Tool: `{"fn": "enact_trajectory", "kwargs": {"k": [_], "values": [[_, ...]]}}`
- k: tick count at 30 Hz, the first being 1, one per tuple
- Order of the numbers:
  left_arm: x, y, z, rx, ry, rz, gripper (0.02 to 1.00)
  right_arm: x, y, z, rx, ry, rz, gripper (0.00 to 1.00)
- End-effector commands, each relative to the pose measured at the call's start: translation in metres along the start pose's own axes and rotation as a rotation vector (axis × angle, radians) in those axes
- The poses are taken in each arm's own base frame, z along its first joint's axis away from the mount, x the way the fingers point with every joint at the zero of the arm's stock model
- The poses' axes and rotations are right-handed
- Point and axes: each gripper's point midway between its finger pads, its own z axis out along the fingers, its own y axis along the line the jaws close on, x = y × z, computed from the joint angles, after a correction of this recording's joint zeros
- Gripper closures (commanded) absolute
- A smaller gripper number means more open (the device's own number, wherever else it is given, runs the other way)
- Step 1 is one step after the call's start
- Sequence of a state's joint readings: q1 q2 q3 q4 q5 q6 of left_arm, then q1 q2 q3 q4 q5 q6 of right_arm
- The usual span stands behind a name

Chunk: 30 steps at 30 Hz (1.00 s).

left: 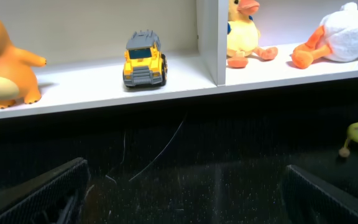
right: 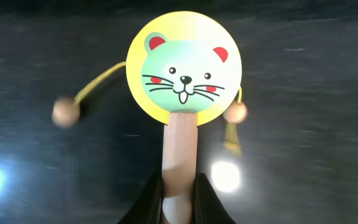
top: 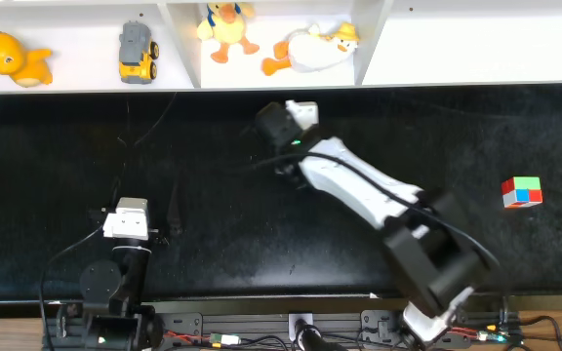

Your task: Store Toys

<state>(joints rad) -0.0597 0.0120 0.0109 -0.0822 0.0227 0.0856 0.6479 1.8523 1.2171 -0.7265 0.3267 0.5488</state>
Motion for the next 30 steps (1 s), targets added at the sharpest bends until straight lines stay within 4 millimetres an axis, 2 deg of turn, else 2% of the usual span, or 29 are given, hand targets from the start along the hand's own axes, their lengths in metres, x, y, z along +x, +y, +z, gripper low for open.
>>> {"fn": "enact_trajectory", "kwargs": {"k": [1,8,15,19,26,30], "values": [[0.0,-0.001,0.0,0.005,-0.004,0.016,0.02,-0.017,-0.046,-0.044,-0.018,-0.104,-0.002,0.956],[0.0,-0.001,0.0,0.005,-0.004,0.016,0.02,-0.026,-0.135,-0.091,0.027,-0.199,0.028,0.958],[0.0,-0.001,0.0,0.005,-0.004,0.016,0.02,-0.047,-0.186,-0.104,0.062,-0.243,-0.007,0.956],[0.0,-0.001,0.0,0.005,-0.004,0.016,0.02,-0.074,-0.201,-0.098,0.04,-0.304,-0.069,0.958],[0.0,-0.001,0.0,0.005,-0.004,0.016,0.02,-0.105,-0.203,-0.073,0.018,-0.299,-0.114,0.958],[0.0,-0.001,0.0,0.005,-0.004,0.016,0.02,-0.13,-0.199,-0.062,0.017,-0.324,-0.147,0.956]]}}
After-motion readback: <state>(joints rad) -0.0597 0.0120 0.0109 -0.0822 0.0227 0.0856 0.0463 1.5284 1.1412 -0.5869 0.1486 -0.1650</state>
